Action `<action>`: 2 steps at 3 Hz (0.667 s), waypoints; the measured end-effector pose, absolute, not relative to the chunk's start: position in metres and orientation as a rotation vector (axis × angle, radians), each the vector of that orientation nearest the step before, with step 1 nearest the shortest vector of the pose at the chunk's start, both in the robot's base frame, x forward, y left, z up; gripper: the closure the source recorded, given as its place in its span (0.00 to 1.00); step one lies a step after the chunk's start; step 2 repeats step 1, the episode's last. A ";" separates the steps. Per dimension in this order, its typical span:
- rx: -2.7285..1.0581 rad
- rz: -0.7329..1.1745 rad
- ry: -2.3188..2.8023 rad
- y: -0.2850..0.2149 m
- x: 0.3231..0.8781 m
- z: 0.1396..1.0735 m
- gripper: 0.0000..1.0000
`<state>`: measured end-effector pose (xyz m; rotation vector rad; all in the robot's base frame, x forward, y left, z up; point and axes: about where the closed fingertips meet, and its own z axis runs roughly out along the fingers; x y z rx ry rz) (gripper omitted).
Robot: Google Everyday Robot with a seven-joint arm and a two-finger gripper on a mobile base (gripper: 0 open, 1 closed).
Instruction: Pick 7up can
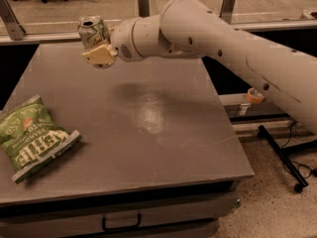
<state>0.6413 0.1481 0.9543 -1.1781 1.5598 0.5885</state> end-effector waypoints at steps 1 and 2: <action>-1.178 0.588 1.560 0.148 0.641 0.954 1.00; -1.178 0.588 1.560 0.148 0.641 0.954 1.00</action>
Offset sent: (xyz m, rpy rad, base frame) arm 0.0000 0.0000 0.0000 0.0000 0.0000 0.0000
